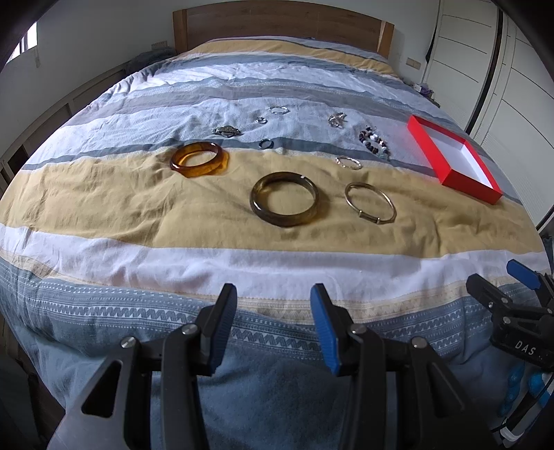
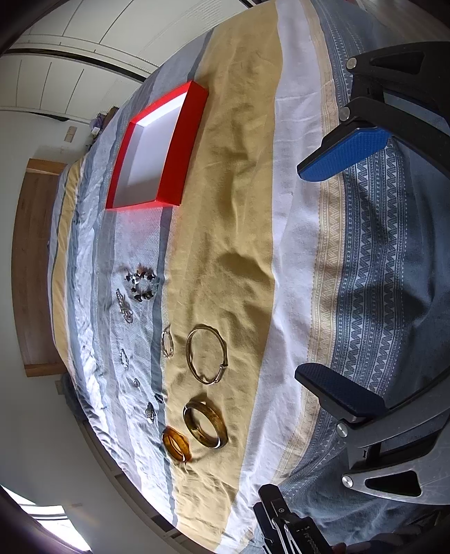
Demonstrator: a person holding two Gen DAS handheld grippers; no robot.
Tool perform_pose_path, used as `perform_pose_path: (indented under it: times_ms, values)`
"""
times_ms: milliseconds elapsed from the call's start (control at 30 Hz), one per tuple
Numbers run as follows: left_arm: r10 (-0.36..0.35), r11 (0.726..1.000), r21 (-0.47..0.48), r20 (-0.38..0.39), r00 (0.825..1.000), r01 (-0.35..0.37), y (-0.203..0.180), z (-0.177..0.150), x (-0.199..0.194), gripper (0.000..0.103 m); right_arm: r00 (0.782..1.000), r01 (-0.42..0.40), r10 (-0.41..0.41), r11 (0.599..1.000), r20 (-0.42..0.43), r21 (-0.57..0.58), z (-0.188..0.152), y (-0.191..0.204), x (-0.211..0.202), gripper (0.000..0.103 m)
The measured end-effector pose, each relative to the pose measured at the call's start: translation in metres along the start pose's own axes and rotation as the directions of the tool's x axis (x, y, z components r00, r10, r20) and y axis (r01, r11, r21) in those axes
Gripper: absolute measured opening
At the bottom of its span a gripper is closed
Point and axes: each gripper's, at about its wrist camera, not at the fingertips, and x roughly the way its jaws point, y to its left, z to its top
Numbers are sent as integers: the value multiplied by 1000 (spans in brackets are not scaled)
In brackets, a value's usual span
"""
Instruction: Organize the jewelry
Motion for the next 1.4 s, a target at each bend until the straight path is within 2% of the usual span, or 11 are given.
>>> perform_pose_path:
  times_ms: [533, 700, 1000, 1167, 1400]
  values:
    - [2, 999, -41, -49, 999, -4, 12, 16, 18, 42, 999, -31, 30, 999, -33, -31, 16, 9, 13, 103]
    - [8, 998, -59, -63, 998, -12, 18, 22, 25, 42, 997, -60, 59, 998, -42, -35, 23, 11, 18, 97]
    - [3, 994, -106, -49, 999, -8, 37, 53, 40, 42, 982, -181, 181, 983, -46, 7, 57, 8, 33, 74]
    - [-24, 993, -120, -38, 999, 19, 38, 77, 58, 42, 965, -252, 251, 968, -79, 0, 78, 19, 60, 52]
    - [-36, 994, -103, -82, 996, 27, 32, 93, 97, 41, 937, -316, 315, 949, -149, 13, 89, 33, 109, 31]
